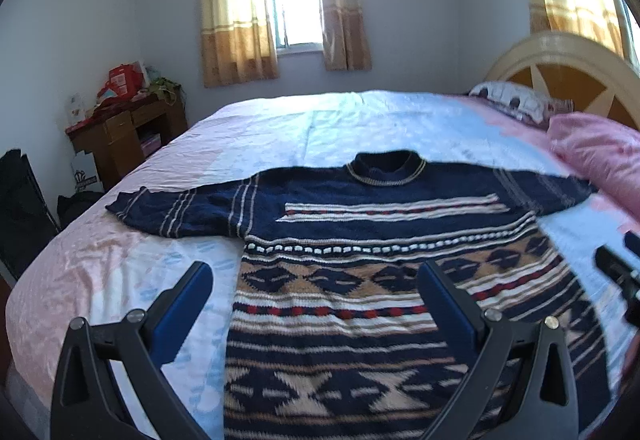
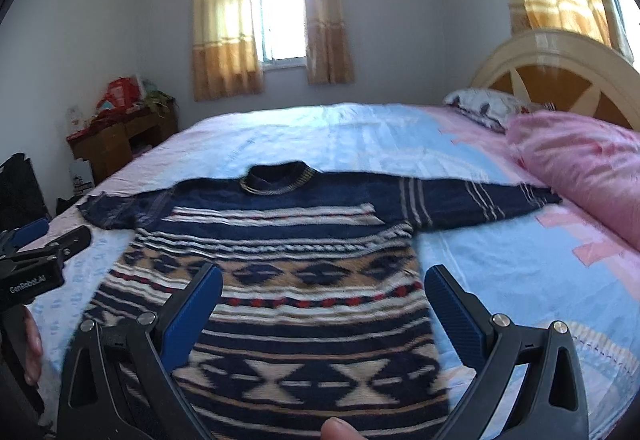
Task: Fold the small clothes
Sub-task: 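Reach the right gripper to the sweater's striped sleeve cuff and grasp it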
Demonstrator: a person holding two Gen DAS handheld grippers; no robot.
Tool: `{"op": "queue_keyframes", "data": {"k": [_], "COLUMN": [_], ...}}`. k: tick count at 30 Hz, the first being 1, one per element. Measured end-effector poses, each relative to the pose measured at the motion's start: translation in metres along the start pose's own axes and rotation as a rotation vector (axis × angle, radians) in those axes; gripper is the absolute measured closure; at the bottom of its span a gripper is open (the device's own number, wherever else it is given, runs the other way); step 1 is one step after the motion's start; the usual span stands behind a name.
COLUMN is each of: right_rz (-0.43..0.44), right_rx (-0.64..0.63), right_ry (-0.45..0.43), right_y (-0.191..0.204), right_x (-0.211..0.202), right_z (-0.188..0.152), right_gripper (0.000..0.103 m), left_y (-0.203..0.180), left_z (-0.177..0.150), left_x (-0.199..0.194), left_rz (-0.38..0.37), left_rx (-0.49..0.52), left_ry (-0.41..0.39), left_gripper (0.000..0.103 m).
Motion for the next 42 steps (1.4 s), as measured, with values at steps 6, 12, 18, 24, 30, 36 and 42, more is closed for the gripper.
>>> {"op": "queue_keyframes", "data": {"k": [6, 12, 18, 24, 30, 36, 42], "right_rz": [-0.064, -0.167, -0.235, -0.294, -0.374, -0.440, -0.473], "right_rx": [0.060, 0.116, 0.162, 0.254, 0.349, 0.439, 0.488], "right_ry": [0.087, 0.125, 0.154, 0.213, 0.262, 0.288, 0.321], "right_y": [-0.062, -0.137, -0.200, -0.272, -0.352, -0.413, -0.462], "right_x": [0.024, 0.044, 0.071, 0.106, 0.140, 0.170, 0.206], "right_z": [-0.013, -0.010, 0.000, -0.007, -0.020, -0.025, -0.030], "right_gripper": [0.002, 0.002, 0.002, 0.002, 0.021, 0.044, 0.044], "left_y": [0.001, -0.007, -0.016, -0.012, 0.002, 0.010, 0.013], "left_z": [0.010, 0.022, 0.024, 0.022, 0.015, 0.017, 0.013], "left_x": [0.035, 0.064, 0.098, 0.136, 0.150, 0.161, 0.167], "left_rz": [0.000, 0.012, 0.024, 0.053, 0.070, 0.101, 0.116], "left_rx": [0.016, 0.039, 0.069, 0.062, 0.006, -0.016, -0.031], "left_ry": [0.041, 0.042, 0.074, 0.128, 0.171, 0.172, 0.179], "left_gripper": [0.000, 0.000, 0.000, 0.000, 0.000, 0.000, 0.000]}}
Point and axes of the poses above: each gripper's, at about its wrist camera, not at the fingertips, and x roughly the way its jaws point, y to its left, z to its top, the point moved 8 cm from there along x, roughly the way its jaws point, and after that the axes turned 12 degrees about -x, right-handed, at the moved point
